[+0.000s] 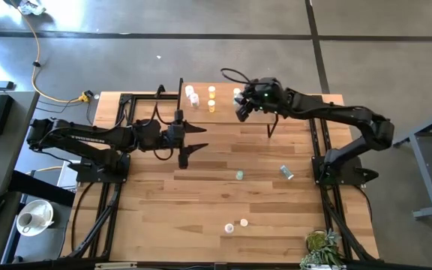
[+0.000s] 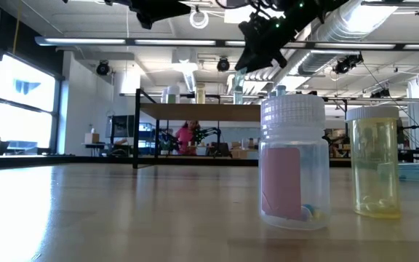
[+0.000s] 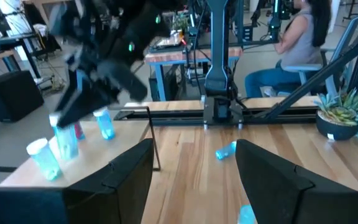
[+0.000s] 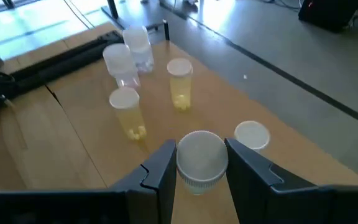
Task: Pick and place medicine bottles onto shelf by color
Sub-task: Put the bottom green pill bottle on the shelf aligned with the other green pill bottle
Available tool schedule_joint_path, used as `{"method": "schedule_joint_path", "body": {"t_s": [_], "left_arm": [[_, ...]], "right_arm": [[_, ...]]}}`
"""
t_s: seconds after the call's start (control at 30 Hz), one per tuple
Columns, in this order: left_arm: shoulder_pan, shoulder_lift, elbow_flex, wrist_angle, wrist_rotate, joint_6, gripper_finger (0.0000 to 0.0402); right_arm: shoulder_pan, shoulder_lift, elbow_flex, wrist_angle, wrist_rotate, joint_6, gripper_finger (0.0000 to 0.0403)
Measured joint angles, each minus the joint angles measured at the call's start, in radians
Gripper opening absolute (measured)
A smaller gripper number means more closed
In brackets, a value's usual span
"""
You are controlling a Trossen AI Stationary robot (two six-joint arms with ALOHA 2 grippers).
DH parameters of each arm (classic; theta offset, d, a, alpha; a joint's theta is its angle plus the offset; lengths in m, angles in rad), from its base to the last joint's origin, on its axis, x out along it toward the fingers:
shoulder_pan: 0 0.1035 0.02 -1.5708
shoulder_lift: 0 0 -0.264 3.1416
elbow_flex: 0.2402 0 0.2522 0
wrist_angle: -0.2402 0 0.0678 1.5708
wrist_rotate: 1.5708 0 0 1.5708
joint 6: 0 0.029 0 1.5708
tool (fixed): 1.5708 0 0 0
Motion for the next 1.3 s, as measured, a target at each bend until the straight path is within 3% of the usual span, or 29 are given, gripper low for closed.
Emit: {"method": "schedule_joint_path", "body": {"t_s": [0.37, 0.87, 1.3], "left_arm": [[0.000, 0.000, 0.000, -0.010, -0.002, 0.003, 0.0216], [0.000, 0.000, 0.000, -0.010, -0.001, 0.002, 0.0216], [0.000, 0.000, 0.000, -0.031, 0.000, 0.000, 0.0216]], "right_arm": [[0.000, 0.089, 0.000, -0.025, 0.000, -0.026, 0.0108], [0.000, 0.090, 0.000, -0.039, 0.014, -0.051, 0.0109], [0.001, 0.088, 0.000, -0.027, 0.015, -0.061, 0.0192]]}}
